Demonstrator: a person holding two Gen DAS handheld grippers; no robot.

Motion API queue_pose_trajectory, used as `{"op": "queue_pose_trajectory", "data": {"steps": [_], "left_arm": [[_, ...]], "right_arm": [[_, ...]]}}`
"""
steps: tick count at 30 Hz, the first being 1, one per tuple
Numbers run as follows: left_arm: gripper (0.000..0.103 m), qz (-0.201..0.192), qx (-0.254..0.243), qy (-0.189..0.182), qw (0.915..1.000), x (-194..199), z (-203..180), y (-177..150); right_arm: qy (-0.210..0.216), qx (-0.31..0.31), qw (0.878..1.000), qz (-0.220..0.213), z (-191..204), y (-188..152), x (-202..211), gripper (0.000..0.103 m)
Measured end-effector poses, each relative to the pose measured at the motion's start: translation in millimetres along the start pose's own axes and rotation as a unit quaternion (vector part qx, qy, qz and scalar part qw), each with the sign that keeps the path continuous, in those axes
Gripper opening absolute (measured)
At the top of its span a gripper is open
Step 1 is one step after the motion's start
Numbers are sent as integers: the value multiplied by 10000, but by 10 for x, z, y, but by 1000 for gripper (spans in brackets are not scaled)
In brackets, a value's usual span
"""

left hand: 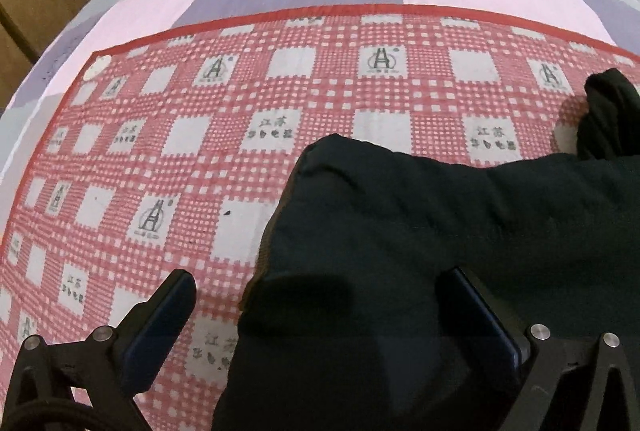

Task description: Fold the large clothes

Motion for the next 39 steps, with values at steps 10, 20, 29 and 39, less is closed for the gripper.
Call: {"op": "queue_pose_trajectory", "data": {"steps": [10,20,29,39], "left_arm": [[103,-72,-45,18,10000,95,68,-96],[98,-1021,-728,-992,9871,1290,-669,-976],[101,-900,-1160,-1201,9818,1299,-1050,-1959],[103,-674,-765,-447,9938,996,209,-2081]], "right_arm": [[-80,-46,10000,-14,-13,-41,69,99],[282,544,9925,-1055,753,-552,1101,99],[556,1676,9808,-833,1666,-1783,1253,99],[-500,-399,9977,-223,-504,-2205,1060,101]]}}
Point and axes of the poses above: each gripper's, at about its wrist camera, not at the fingertips, and x roughly against the way its jaws point, z to its left, y to its top, the point moved 9 cm from there along -x, roughly the way its jaws point, and after that the axes turned 5 degrees about z, right-handed, at the moved point
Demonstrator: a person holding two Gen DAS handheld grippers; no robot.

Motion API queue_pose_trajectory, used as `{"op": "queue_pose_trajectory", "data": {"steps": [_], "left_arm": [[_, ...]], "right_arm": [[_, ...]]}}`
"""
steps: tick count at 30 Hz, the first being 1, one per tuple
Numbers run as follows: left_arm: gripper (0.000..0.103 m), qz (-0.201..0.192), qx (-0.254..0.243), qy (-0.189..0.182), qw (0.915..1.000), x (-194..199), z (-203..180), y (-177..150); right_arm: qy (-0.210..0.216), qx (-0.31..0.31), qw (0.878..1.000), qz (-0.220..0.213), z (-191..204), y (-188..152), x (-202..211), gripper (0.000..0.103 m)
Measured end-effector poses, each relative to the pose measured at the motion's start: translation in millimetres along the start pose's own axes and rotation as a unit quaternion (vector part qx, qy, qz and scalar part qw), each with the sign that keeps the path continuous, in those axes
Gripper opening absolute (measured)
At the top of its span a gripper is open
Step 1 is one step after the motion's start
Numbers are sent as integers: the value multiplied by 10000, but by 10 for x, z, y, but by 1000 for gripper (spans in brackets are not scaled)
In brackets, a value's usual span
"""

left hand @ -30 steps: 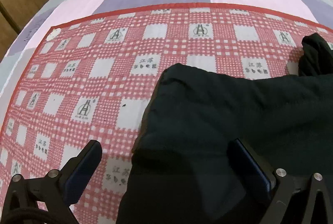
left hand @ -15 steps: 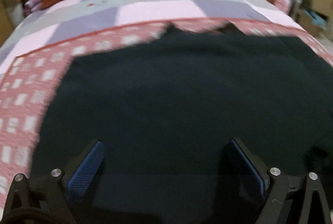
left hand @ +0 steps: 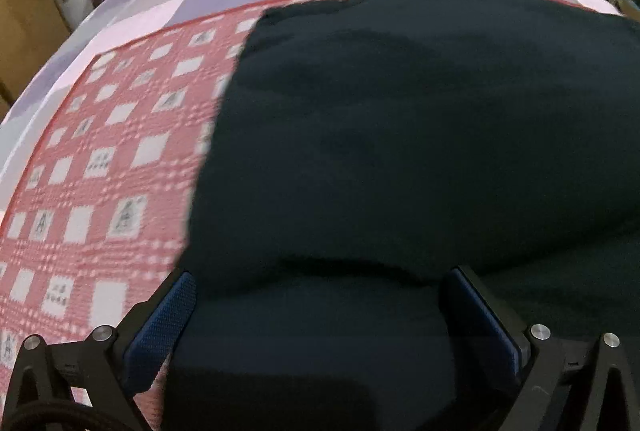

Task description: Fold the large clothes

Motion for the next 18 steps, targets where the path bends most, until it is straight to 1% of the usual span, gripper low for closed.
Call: {"op": "queue_pose_trajectory", "data": {"steps": [2,5,7,12,16,18], "left_arm": [[103,60,169,105,9998,-41,146,-18],[103,131,379,91,9992,-94,223,-88],[103,153,386,97,9991,-124,224,-114],[103,179,432,127,9988,-131,317,-146],[103,257,544,197,9980,-85,402,-196],[103,265,547,286,9977,-54,432,-213]], "right_arm": [[-139,-191,9997,95,-186,-62,-23,101],[-261,-162,9995,106,-187,-98,-21,101],[-311,-143,9993,117,-135,-80,-37,101],[-333,-235,9990,161,-234,-95,-64,101],[-441,-448,9977,262,-368,-129,-48,101],[-602,-450,9968,263,-407,-144,20,101]]}}
Point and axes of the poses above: each gripper's, at about its wrist camera, not at the fingertips, and x roughly against the way its jaws point, z to its left, y to its top, the point moved 9 cm from there along -x, roughly the way its jaws point, and after that the axes turned 5 degrees about z, right-handed, at the moved point
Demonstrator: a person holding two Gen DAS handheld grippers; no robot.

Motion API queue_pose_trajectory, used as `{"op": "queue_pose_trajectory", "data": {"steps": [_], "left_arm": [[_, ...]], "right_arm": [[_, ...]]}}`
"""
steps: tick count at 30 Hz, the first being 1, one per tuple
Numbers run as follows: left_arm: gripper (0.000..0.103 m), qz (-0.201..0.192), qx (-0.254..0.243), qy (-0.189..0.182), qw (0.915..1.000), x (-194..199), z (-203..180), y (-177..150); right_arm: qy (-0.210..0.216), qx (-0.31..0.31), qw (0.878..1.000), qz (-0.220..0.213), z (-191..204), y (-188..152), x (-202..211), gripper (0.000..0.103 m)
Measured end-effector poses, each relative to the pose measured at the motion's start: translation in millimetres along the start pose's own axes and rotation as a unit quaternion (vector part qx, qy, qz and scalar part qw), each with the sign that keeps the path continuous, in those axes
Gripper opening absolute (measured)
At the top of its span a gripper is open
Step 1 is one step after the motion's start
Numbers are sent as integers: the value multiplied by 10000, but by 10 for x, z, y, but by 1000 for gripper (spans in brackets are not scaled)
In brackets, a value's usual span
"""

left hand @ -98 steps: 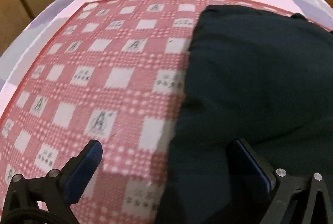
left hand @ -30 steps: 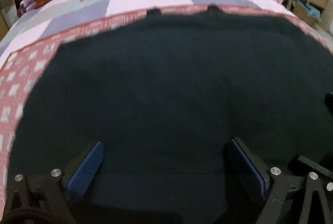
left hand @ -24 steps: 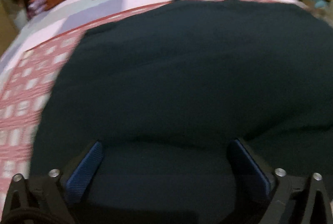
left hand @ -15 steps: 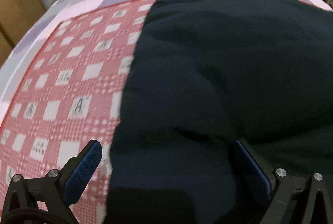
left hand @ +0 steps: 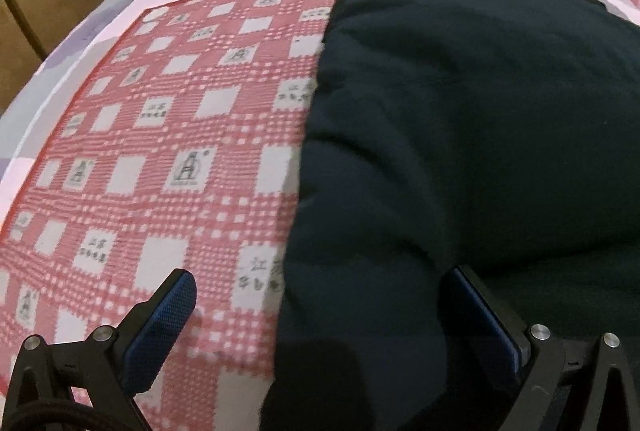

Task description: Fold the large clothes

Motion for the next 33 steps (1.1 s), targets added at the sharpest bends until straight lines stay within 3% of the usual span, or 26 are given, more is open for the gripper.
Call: {"op": "queue_pose_trajectory", "data": {"steps": [7,13,17,20,26,33], "left_arm": [[99,269,356,310,9985,286,197,-182],[99,179,177,133,9996,1108,-95,-251],[99,284,309,-268,9988,1706,-359,-283],[99,431,398,-350,9977,2078,-509,-337],[99,658,682,-444,9945,2763,-710,-465],[99,299,227,-535,9979,3489,-937,-479]], "right_arm": [[-354,178,9992,-23,-89,-75,311,100],[14,350,9992,-203,179,-111,896,100],[269,786,9956,-439,535,-122,1440,100],[878,964,9909,-337,815,-193,1860,100],[1569,867,9837,163,1102,-439,2597,100],[1582,973,9825,113,1253,-697,3459,100]]}}
Point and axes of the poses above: each gripper's, at about its wrist camera, not at the fingertips, and x roughly against the way its jaws point, z to its left, y to its top, the point moved 9 cm from there along -x, roughly the way its jaws point, and after that the axes turned 5 degrees about z, right-handed, at the moved point
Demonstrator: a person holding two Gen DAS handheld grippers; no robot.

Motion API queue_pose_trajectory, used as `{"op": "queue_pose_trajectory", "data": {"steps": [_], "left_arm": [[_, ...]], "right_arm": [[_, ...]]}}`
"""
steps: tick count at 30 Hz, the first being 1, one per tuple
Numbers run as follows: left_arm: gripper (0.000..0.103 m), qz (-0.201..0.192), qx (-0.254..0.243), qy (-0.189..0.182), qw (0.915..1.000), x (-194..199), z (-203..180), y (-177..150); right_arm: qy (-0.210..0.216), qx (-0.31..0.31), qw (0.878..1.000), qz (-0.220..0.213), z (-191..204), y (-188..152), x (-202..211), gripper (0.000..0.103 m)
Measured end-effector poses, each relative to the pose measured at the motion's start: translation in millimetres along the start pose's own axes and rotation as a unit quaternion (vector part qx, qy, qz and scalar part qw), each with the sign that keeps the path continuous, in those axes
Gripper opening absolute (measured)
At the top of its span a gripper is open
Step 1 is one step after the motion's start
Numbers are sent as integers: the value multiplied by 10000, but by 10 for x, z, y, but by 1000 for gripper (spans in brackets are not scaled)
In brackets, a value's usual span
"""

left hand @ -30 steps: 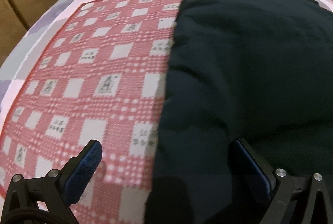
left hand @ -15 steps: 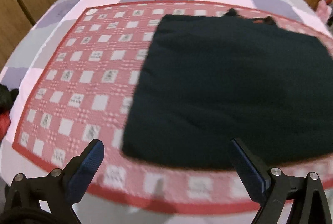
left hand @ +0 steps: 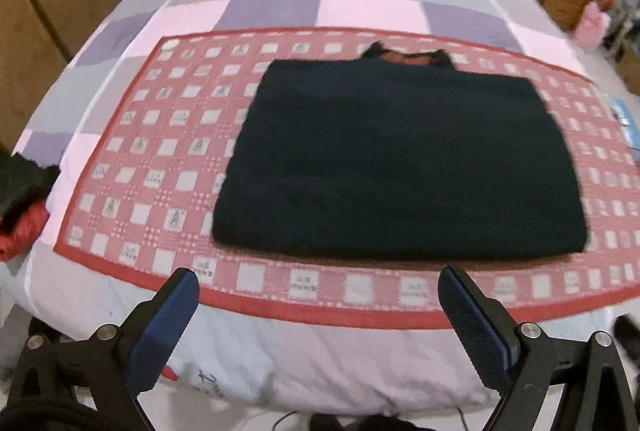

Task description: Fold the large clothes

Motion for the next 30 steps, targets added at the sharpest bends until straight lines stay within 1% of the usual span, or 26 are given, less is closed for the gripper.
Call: {"op": "queue_pose_trajectory", "data": {"steps": [2,4,6,8,10,11,13,15,16,17,19,20,22,24,26,27,30], "left_arm": [[99,-28,-63,-127,9999,129,-31,-33],[99,-52,-115,-139,9998,193,-26,-56],[99,-83,-157,-136,9997,208,-5,-72],[99,-106,-151,-145,9997,134,42,-83],[99,-138,-56,-152,9998,-75,166,-107],[99,-142,-1,-165,9998,-182,221,-122],[99,-94,181,-77,9998,-573,427,-152],[99,59,321,-29,9995,-985,610,-180],[99,126,417,77,9990,-1247,749,-184],[99,117,473,204,9986,-1486,885,-176],[99,84,567,333,9978,-1844,1080,-160],[99,106,615,355,9974,-1979,1149,-163],[99,271,835,321,9956,-2362,1350,-186],[99,390,1199,289,9916,-2587,1517,-230],[99,406,1513,314,9871,-2734,1694,-261],[99,393,1585,303,9861,-2761,1731,-261],[99,287,1680,17,9854,-2820,1735,-178]], "right_arm": [[31,83,9999,-59,89,-58,150,100],[48,141,9999,-85,161,-102,262,100],[94,125,9997,-208,216,-125,385,100],[30,145,9993,-354,216,-116,425,100],[-102,155,9988,-457,138,-101,345,101],[-214,150,9982,-543,53,-101,229,101],[-330,60,9979,-553,-149,-92,-78,101],[-302,-151,9986,-407,-379,-104,-507,101],[-333,-277,9987,-280,-536,-122,-786,100],[-390,-387,9984,-151,-692,-126,-1031,100],[-476,-550,9973,-39,-963,-120,-1433,100],[-542,-581,9968,-23,-1086,-115,-1596,100],[-782,-598,9951,27,-1362,-78,-1946,100],[-874,-623,9942,50,-1570,-30,-2201,100],[-950,-656,9933,88,-1722,19,-2387,100],[-1008,-649,9928,86,-1781,57,-2459,100],[-1075,-478,9931,22,-1847,156,-2579,100]]}}
Point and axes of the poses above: each gripper's, at about its wrist camera, not at the fingertips, and x roughly against the way its jaws point, z to its left, y to its top, the point moved 9 cm from there along -x, roughly the way its jaws point, and after that the axes turned 5 degrees about z, right-handed, at the moved point
